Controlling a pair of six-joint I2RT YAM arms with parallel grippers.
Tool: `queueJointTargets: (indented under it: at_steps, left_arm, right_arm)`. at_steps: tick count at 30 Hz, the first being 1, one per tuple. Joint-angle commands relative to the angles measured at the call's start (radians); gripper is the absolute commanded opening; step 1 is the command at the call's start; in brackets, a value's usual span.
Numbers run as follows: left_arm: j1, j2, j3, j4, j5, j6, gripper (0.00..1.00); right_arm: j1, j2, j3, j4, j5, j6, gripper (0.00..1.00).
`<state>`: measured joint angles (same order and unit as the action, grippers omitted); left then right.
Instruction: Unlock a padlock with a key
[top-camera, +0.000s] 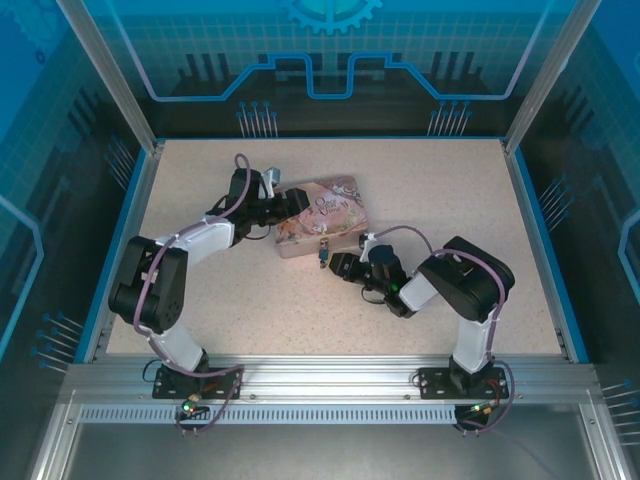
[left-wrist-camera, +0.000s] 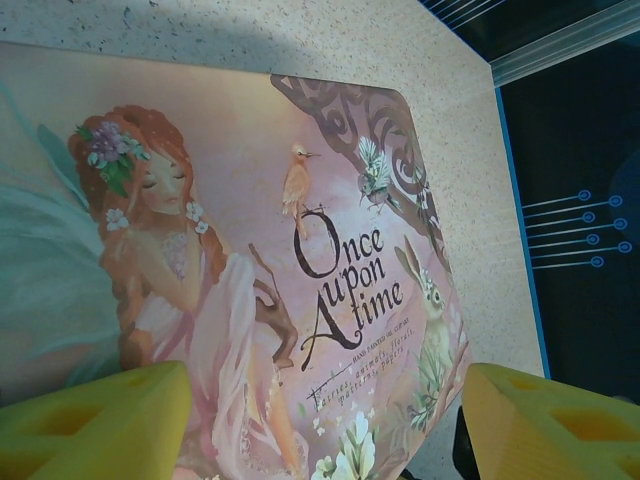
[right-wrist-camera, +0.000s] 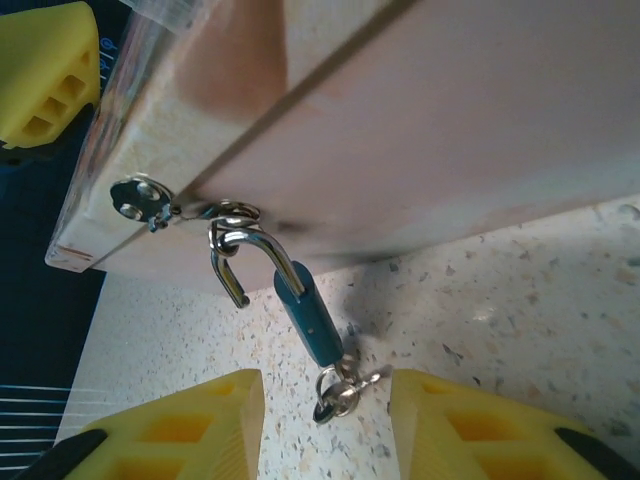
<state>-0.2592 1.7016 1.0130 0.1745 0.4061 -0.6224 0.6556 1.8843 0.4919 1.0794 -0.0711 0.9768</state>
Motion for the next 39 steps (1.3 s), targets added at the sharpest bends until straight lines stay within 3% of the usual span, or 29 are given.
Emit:
queueJointTargets:
  at_steps: [1,29,39]
  left_arm:
    - [-0.011,0.026,0.009,0.010,0.026,-0.005,0.73]
    - [-0.014,0.032,0.002,0.026,0.032,-0.016,0.73]
    - [-0.014,0.035,0.006,0.022,0.033,-0.017,0.73]
  right_arm:
    - [0.012,0.044,0.033,0.029,-0.021,0.020,0.38]
    - [0.003,0.121,0.093,-0.052,-0.006,0.100,0.33]
    - [-0.011,0.171,0.094,0.025,-0.030,0.121,0.21]
